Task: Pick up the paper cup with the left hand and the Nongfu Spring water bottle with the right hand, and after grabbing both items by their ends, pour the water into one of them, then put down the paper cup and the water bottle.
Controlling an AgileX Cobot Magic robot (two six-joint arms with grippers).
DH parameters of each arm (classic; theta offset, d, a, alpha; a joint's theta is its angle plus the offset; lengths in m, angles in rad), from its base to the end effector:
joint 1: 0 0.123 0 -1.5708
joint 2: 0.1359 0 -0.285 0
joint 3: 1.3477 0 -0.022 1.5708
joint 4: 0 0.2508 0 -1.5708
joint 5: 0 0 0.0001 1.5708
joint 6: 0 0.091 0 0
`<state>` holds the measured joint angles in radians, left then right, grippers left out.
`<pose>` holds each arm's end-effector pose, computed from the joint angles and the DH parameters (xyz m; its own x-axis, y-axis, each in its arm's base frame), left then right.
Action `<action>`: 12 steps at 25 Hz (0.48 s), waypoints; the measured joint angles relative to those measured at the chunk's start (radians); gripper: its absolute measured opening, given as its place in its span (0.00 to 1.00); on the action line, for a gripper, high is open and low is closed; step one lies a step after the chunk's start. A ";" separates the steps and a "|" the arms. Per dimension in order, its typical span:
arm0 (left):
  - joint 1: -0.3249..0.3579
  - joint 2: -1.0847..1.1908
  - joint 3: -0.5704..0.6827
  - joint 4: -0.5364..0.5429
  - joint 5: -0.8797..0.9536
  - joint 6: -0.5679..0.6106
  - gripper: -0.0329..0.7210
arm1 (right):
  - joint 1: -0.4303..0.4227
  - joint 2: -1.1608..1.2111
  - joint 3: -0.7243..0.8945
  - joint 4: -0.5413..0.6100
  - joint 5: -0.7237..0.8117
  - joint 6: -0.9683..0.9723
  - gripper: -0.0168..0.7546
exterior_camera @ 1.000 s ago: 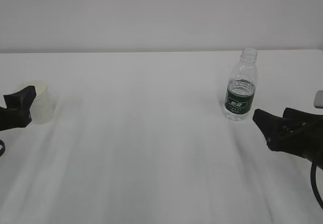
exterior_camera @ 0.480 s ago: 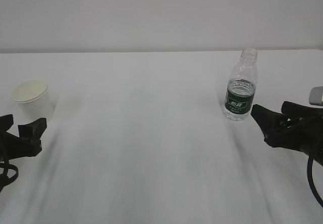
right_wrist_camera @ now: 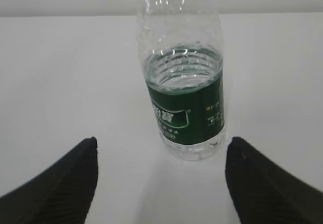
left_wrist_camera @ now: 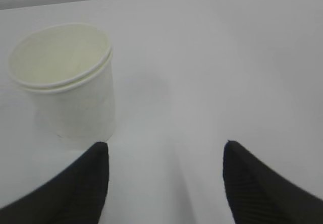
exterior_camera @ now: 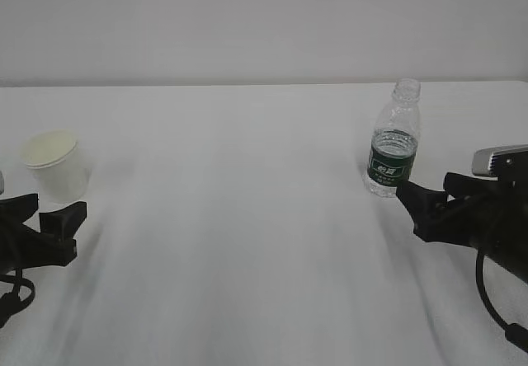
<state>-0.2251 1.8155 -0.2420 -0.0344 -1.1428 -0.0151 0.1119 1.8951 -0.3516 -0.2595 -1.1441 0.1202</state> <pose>0.2293 -0.0496 0.1088 -0.3341 0.0464 -0.9414 0.1846 0.9827 -0.0171 0.2569 0.0502 0.1033 -0.3210 -0.0255 -0.9467 -0.3251 0.9419 0.0848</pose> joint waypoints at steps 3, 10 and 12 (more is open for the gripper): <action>0.000 0.000 0.000 0.016 -0.001 0.000 0.71 | 0.000 0.055 -0.051 0.000 0.000 -0.001 0.84; 0.000 0.000 0.000 0.042 -0.001 -0.002 0.71 | 0.000 0.140 -0.125 0.000 -0.002 -0.001 0.90; 0.000 0.000 0.000 0.044 -0.001 -0.002 0.71 | 0.000 0.156 -0.146 0.000 -0.002 -0.001 0.90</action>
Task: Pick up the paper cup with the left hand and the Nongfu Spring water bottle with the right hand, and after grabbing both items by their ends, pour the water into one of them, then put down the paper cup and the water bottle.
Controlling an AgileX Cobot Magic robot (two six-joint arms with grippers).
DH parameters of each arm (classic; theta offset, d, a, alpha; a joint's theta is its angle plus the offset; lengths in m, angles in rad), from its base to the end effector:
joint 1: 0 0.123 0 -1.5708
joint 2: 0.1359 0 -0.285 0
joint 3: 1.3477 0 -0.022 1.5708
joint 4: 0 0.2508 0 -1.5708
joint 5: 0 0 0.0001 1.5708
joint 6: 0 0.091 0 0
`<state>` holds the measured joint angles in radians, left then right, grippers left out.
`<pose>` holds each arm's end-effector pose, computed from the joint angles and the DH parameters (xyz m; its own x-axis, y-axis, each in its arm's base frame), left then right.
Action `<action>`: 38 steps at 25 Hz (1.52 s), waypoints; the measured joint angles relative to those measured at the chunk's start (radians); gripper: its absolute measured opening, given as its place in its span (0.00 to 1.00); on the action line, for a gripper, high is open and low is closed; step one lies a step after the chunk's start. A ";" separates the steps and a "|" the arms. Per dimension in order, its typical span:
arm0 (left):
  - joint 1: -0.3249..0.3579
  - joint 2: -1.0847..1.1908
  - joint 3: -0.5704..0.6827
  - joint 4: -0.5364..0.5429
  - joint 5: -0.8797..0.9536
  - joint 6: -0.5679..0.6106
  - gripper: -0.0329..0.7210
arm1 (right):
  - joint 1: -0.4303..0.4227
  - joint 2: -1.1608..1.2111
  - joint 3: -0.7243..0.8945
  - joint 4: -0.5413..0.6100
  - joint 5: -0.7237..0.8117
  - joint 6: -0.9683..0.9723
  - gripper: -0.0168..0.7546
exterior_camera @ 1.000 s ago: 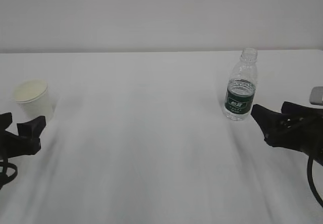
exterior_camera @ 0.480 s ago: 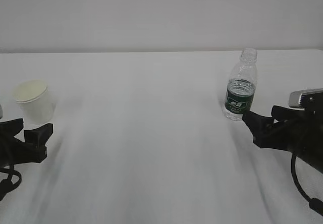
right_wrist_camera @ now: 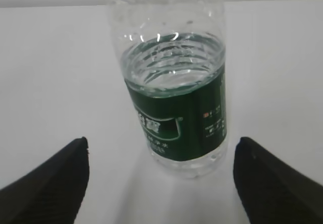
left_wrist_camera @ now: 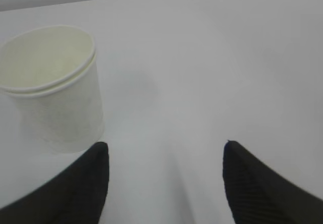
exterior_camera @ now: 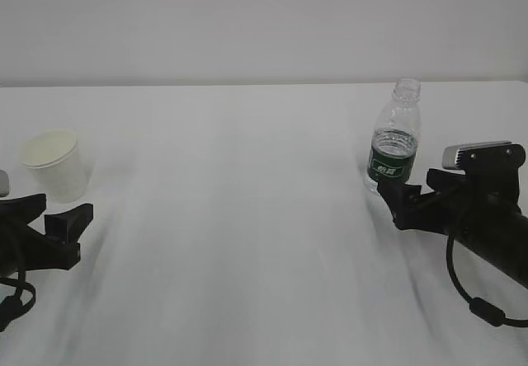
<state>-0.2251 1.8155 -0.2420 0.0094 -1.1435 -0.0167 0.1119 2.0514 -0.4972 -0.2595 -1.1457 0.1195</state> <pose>0.2285 -0.0531 0.1089 -0.3306 0.0626 -0.9417 0.2268 0.9738 -0.0149 0.2920 0.0542 0.0792 -0.3294 -0.0268 -0.9438 -0.3246 0.9419 0.0865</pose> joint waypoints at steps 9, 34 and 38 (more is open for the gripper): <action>0.000 0.000 0.000 0.002 0.000 0.000 0.71 | 0.000 0.062 -0.096 0.006 0.000 -0.002 0.90; 0.000 0.000 0.000 0.003 0.000 0.000 0.71 | 0.000 0.200 -0.258 0.011 0.000 -0.002 0.89; 0.000 0.000 0.000 0.003 0.000 0.000 0.71 | 0.000 0.200 -0.279 0.015 0.000 -0.002 0.89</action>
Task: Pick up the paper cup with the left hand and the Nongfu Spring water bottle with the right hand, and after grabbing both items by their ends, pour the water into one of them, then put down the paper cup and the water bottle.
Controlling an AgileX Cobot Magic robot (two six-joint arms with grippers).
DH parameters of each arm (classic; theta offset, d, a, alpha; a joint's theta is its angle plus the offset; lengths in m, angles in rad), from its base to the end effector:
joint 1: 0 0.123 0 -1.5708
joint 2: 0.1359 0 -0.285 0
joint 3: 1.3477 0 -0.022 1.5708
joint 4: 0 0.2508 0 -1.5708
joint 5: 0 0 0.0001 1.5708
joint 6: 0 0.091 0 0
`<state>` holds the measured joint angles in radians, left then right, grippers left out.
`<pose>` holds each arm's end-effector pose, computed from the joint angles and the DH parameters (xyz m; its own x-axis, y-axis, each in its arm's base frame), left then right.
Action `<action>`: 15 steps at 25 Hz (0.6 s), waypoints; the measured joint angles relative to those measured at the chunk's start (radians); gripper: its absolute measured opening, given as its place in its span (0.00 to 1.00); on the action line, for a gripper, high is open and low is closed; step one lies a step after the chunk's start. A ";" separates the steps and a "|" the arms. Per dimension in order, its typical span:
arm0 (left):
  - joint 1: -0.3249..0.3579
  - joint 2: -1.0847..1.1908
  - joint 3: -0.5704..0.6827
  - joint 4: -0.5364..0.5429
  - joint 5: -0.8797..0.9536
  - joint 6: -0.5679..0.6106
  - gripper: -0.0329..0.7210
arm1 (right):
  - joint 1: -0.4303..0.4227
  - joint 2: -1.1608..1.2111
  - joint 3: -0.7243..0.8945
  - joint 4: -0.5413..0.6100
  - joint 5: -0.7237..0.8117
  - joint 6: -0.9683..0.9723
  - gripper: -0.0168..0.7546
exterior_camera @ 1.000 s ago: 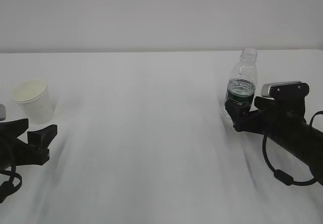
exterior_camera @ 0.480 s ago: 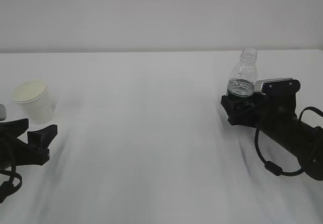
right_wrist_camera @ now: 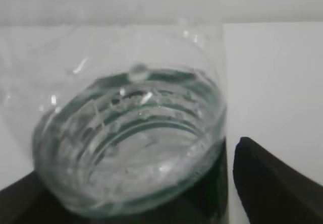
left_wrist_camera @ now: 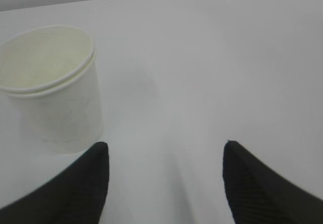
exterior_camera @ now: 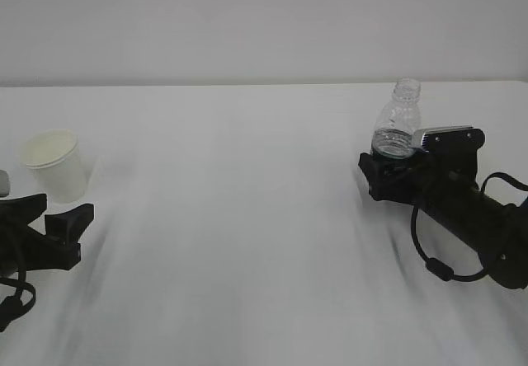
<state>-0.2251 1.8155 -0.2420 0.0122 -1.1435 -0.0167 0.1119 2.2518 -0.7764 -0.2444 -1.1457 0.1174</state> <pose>0.2285 -0.0534 0.1089 -0.3304 0.0637 -0.9417 0.2296 0.9732 -0.0147 0.3563 0.0602 0.0530 -0.2544 -0.0140 -0.9670 -0.3172 0.9458 0.0698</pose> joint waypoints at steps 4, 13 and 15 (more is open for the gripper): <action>0.000 0.000 0.000 0.000 0.000 0.000 0.71 | 0.000 0.000 -0.014 0.000 0.000 0.007 0.88; 0.000 0.000 0.000 0.000 0.000 0.000 0.71 | 0.001 0.000 -0.015 0.000 0.000 0.011 0.84; 0.000 0.000 0.000 0.000 0.000 0.000 0.71 | 0.001 0.000 -0.015 0.000 0.000 0.011 0.80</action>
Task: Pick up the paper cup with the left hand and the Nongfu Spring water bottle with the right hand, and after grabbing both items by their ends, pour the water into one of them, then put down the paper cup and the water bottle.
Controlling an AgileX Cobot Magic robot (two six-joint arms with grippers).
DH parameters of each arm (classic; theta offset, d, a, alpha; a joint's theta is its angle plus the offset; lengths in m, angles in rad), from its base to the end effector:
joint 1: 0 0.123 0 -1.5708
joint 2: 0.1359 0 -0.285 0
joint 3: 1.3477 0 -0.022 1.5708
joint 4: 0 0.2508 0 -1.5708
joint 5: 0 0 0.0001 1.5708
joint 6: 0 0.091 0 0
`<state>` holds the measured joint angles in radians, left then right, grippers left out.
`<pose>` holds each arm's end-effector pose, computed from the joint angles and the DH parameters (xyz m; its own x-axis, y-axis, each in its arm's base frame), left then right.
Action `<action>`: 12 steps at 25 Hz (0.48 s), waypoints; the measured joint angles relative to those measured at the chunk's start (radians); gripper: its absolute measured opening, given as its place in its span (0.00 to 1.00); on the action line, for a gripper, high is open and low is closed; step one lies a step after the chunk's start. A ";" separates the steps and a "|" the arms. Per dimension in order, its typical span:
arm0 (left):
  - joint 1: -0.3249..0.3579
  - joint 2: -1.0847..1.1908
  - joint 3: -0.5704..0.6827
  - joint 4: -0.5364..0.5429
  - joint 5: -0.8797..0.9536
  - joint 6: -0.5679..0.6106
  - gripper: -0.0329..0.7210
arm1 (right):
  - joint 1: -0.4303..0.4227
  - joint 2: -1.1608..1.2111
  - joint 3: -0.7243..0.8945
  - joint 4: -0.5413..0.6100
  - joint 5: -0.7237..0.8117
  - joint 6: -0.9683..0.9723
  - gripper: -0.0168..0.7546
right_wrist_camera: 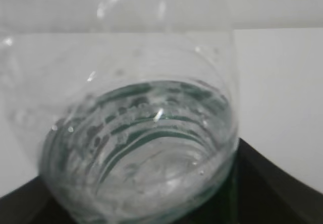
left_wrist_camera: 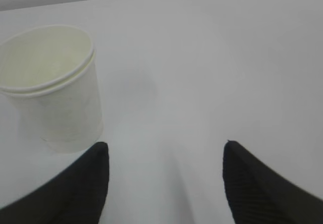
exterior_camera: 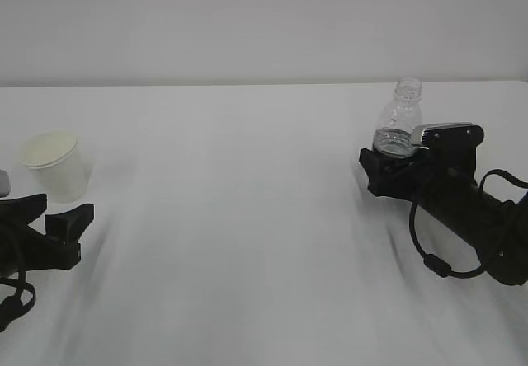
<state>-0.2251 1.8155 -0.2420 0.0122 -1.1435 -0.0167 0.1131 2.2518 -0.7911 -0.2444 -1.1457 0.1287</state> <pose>0.2285 -0.0534 0.1089 -0.3304 0.0637 -0.9417 0.2296 0.9732 -0.0147 0.3601 0.0611 0.0553 -0.2438 -0.0020 -0.9698 -0.3166 0.9454 0.0777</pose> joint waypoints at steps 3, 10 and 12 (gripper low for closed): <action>0.000 0.001 0.000 0.000 0.000 0.000 0.71 | 0.000 0.001 0.000 0.000 0.000 0.000 0.71; 0.000 0.002 0.000 0.000 -0.002 0.000 0.71 | 0.000 0.001 0.000 -0.010 -0.006 0.000 0.62; 0.000 0.002 0.000 0.000 -0.002 0.000 0.71 | 0.000 0.001 0.000 -0.010 -0.006 0.000 0.62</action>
<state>-0.2251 1.8178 -0.2420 0.0122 -1.1451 -0.0167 0.1131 2.2525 -0.7911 -0.2548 -1.1517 0.1287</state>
